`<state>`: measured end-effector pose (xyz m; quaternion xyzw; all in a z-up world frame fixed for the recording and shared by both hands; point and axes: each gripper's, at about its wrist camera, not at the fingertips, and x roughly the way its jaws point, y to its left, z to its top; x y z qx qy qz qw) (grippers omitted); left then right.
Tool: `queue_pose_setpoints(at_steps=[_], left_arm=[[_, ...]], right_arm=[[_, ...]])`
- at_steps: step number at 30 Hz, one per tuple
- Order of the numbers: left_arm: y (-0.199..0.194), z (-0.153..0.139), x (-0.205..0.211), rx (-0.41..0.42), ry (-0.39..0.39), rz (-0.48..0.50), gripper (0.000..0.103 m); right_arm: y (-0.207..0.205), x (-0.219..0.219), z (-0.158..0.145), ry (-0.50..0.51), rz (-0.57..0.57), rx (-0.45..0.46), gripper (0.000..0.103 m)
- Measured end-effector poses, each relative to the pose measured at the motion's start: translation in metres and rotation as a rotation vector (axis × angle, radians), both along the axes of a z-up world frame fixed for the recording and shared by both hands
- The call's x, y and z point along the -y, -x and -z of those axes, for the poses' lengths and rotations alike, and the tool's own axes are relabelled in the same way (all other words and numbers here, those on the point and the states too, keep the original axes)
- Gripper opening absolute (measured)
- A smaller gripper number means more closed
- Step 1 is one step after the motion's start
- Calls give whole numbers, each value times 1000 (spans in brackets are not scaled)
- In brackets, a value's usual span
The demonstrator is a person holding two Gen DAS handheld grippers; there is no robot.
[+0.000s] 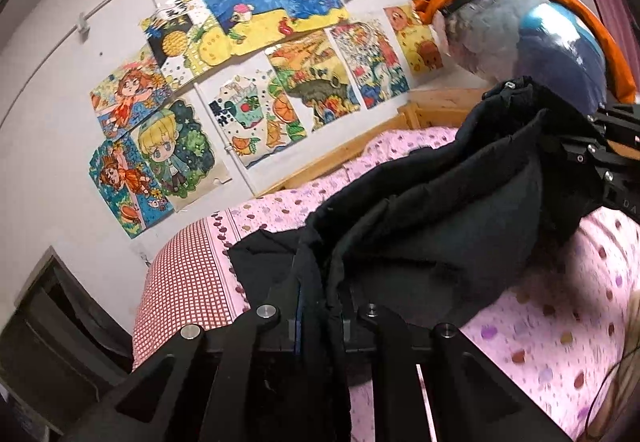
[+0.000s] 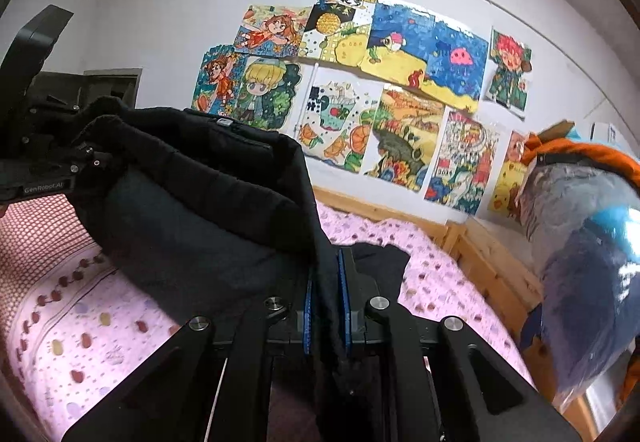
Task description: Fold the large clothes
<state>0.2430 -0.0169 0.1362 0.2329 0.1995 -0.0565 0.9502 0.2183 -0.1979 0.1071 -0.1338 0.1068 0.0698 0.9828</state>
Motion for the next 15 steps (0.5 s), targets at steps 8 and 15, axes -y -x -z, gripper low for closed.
queue_pose_setpoints(at_steps=[8, 15], left_arm=[[-33, 3, -20, 70, 82, -41, 10], [-86, -3, -23, 91, 54, -77, 9]], right_arm=[[-40, -19, -11, 78, -18, 69, 10], [-85, -35, -18, 148, -1, 132, 10]])
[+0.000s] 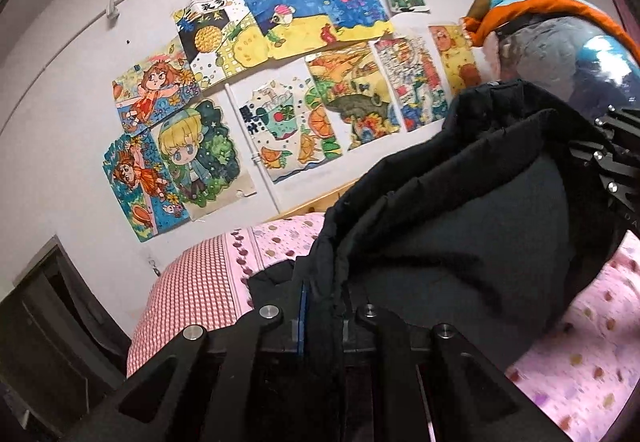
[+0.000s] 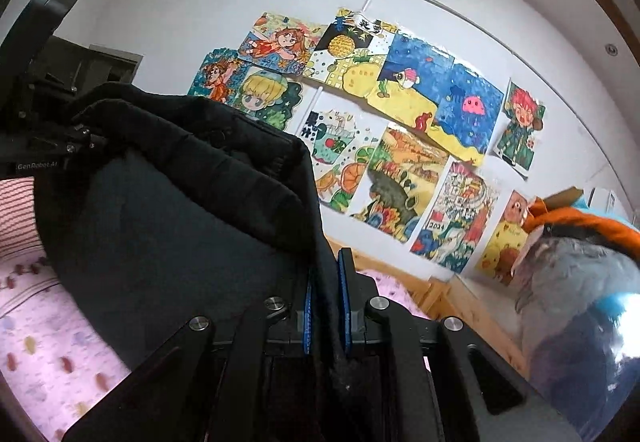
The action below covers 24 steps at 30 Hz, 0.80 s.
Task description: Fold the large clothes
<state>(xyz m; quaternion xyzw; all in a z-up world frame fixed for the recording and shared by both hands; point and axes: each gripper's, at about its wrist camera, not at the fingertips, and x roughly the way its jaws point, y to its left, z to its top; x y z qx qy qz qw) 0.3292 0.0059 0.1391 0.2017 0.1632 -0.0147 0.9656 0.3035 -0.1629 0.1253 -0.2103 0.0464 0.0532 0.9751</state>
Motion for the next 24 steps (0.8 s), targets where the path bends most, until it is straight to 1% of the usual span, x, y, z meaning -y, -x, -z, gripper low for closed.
queue_pose_setpoints(at_steps=[4, 7, 9, 11, 14, 20, 24], left_arm=[[-41, 4, -7, -7, -9, -40, 9], [-69, 9, -14, -22, -19, -54, 9], [-93, 15, -20, -40, -2, -69, 9], [-114, 20, -24, -59, 13, -78, 9], [-139, 30, -27, -78, 15, -85, 9], [-175, 53, -28, -118, -1, -83, 9], [-194, 67, -29, -160, 5, -83, 9]], right_arm=[[-46, -11, -5, 25, -8, 13, 10], [-81, -23, -3, 58, -13, 12, 10], [-101, -30, 1, 80, -13, 15, 10], [-121, -36, 6, 92, -12, 9, 10], [-150, -40, 17, 94, -8, -9, 10], [-197, -43, 47, 110, -2, -49, 10], [-218, -43, 64, 113, -4, -82, 10]])
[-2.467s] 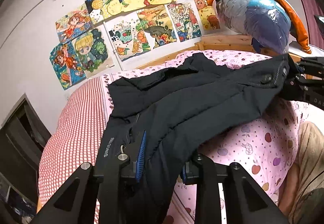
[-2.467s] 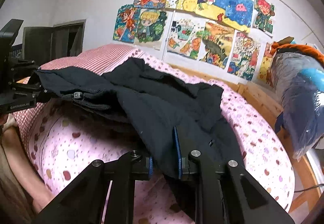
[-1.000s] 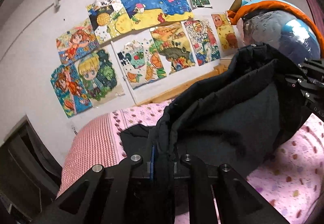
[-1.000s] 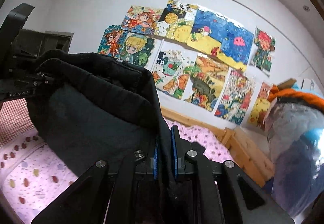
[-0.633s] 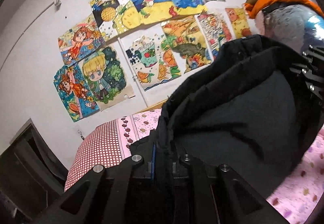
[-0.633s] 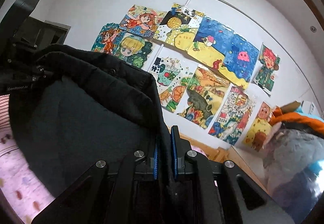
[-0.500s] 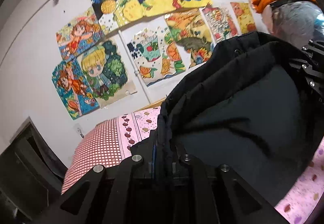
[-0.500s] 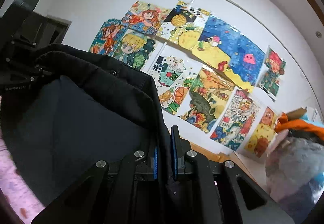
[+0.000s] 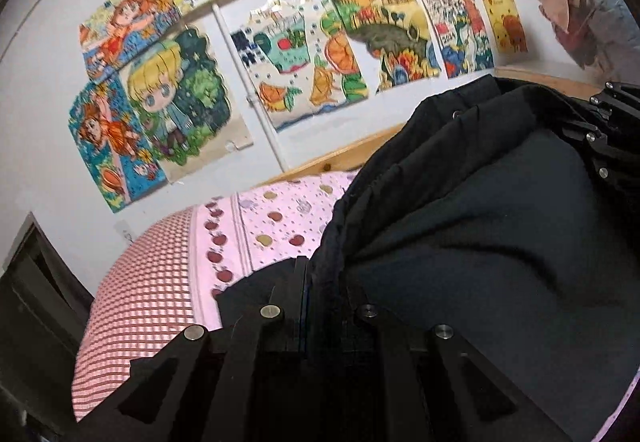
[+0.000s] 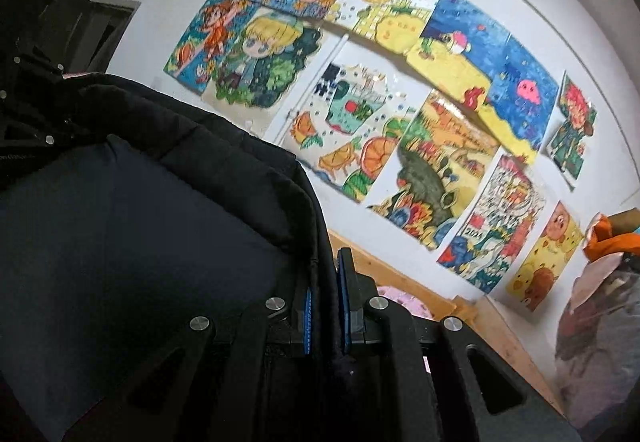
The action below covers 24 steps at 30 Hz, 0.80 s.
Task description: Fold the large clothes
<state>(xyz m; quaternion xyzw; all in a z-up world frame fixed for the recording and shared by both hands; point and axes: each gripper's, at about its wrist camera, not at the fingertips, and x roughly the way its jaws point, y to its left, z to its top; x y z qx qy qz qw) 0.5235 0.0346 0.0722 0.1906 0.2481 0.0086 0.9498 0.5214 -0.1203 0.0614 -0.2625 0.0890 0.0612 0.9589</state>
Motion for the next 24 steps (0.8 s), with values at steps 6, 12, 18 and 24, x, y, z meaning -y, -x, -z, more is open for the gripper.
queue_pose_setpoints(at_steps=[6, 12, 18, 24], left_arm=[[-20, 17, 0, -40, 6, -1, 9], [-32, 30, 1, -67, 6, 1, 9], [-41, 40, 0, -98, 8, 1, 10], [-45, 45, 1, -113, 5, -2, 12]], right_arm=[[-25, 2, 21, -14, -9, -59, 10], [-40, 5, 35, -27, -13, -107, 10], [-54, 8, 51, -51, -19, -171, 10], [-59, 9, 60, -60, -19, -198, 12]])
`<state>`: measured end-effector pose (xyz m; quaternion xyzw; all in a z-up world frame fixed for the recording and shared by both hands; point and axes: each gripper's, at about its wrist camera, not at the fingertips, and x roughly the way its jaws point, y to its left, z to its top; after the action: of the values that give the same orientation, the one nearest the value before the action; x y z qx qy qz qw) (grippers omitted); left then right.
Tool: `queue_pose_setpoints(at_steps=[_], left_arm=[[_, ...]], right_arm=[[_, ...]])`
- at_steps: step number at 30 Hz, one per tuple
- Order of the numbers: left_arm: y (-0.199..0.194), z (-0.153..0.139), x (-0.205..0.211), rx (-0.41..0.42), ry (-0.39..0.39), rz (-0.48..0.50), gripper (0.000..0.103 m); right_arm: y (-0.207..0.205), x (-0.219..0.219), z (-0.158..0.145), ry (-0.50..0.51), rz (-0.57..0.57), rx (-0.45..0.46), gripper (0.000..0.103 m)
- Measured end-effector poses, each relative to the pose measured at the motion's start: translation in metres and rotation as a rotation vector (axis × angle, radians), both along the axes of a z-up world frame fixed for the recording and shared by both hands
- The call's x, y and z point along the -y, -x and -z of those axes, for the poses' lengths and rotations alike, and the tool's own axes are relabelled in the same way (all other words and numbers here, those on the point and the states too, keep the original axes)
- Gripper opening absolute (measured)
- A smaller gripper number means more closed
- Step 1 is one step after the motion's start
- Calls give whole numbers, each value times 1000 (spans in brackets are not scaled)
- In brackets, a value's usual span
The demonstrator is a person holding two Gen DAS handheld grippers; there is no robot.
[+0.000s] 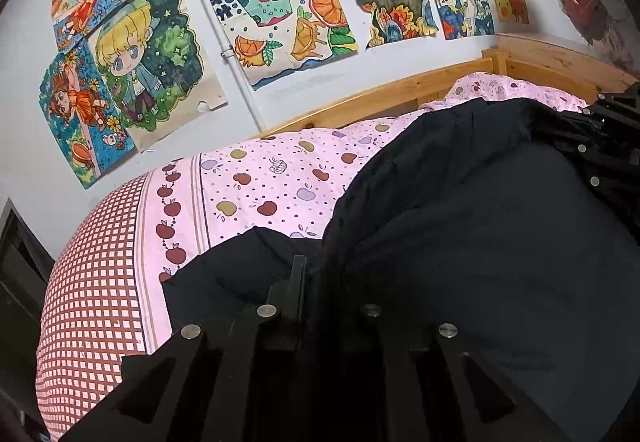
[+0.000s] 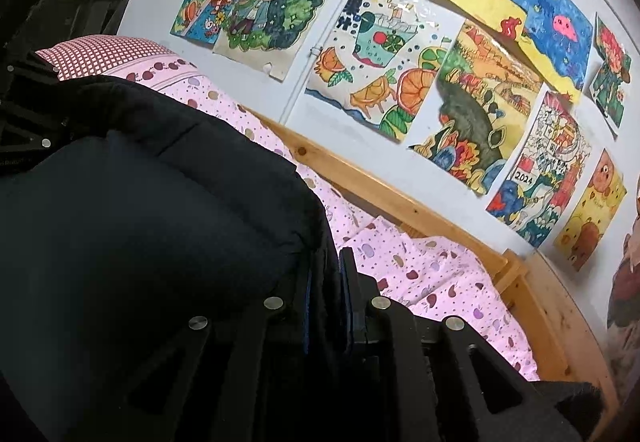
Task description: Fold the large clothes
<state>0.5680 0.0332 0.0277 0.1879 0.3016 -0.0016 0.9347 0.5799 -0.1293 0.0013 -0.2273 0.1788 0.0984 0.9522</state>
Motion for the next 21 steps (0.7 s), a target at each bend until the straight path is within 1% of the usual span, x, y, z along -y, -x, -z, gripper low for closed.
queue_pose_setpoints(at_steps=[3, 6, 7, 8, 9, 10, 11, 12, 13, 14, 15, 16, 17, 19, 21], left_arm=[[0, -1, -1, -4, 6, 3, 12], [0, -2, -3, -7, 25, 5, 14], [0, -3, -5, -6, 33, 2, 16], [1, -5, -6, -3, 42, -4, 17], [2, -7, -7, 0, 51, -11, 19], [3, -8, -8, 2, 59, -16, 21], [3, -10, -9, 5, 69, -24, 23], [4, -14, -10, 12, 80, -40, 29], [5, -16, -11, 18, 88, -54, 39], [7, -18, -11, 29, 100, -68, 46], [10, -22, -12, 46, 117, -75, 64], [12, -26, -13, 63, 130, -80, 79], [17, -32, -13, 94, 145, -85, 83], [22, -39, -12, 125, 158, -85, 90], [27, -45, -9, 147, 162, -85, 93]], right_arm=[[-2, 2, 1, -10, -1, -17, 15], [-4, 7, -3, -30, -2, -34, 21], [-5, 10, -7, -46, -2, -41, 27], [-5, 15, -11, -60, 3, -42, 36], [-4, 19, -14, -70, 10, -38, 42], [-2, 25, -19, -89, 15, -25, 54], [1, 31, -23, -105, 21, -11, 61], [3, 35, -27, -114, 31, -1, 62], [6, 41, -32, -123, 45, 12, 63], [10, 46, -36, -133, 55, 20, 65], [12, 51, -40, -143, 59, 26, 66], [13, 55, -43, -150, 63, 32, 72], [17, 59, -46, -160, 70, 43, 78], [22, 65, -52, -170, 82, 63, 85], [30, 72, -59, -185, 95, 91, 86]])
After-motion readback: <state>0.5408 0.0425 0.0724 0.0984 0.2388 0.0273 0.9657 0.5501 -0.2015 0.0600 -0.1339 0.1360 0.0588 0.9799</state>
